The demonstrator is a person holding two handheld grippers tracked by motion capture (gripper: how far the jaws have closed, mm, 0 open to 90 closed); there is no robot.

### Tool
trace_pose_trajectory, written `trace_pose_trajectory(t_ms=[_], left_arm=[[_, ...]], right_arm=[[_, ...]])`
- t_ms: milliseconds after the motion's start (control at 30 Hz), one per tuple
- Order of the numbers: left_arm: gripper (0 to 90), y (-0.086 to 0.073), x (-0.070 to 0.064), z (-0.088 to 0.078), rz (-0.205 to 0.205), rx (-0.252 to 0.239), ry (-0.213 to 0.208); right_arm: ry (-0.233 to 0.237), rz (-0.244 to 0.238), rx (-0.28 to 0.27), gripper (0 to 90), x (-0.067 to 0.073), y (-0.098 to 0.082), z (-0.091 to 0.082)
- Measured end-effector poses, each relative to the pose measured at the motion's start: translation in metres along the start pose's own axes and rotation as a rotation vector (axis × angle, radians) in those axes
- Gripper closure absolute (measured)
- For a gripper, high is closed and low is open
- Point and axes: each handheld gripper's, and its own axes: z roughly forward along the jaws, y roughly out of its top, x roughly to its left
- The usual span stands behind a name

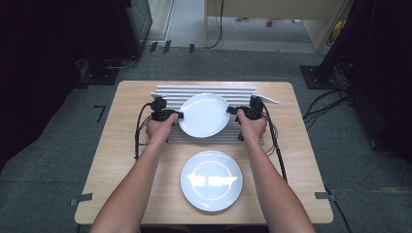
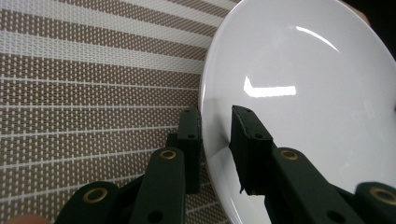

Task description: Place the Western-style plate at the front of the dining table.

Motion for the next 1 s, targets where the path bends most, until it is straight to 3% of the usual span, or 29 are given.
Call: trace_pose_trajectory(t_ms=[200, 300, 400, 633, 833, 1000], left_arm=[[72.6, 0.002, 0.000, 0.005, 0.006, -0.021, 0.014], [68.4, 0.002, 0.000, 0.002, 0.015, -0.032, -0.004], [68.2, 0.000, -0.002, -0.001, 0.033, -0.029, -0.001], [68.8, -0.010, -0.004, -0.002, 0.049, -0.027, -0.003], [67.7, -0.012, -0.006, -0.004, 0.059, -0.025, -0.013], [66.9, -0.012, -0.007, -0.006, 0.059, -0.017, -0.020]], right_arm=[[0.000, 0.059, -0.020, 87.9, -0.012, -0.003, 0.007], [-0.030, 0.048, -0.029, 87.9, -0.015, -0.005, 0.009], [-0.020, 0.060, -0.038, 87.9, -0.020, -0.006, 0.010], [-0.025, 0.067, -0.087, 87.9, -0.018, -0.008, 0.013], [-0.040, 0.075, -0.148, 87.9, -0.015, -0.009, 0.017], [-0.054, 0.055, -0.183, 87.7, -0.011, -0.008, 0.028]])
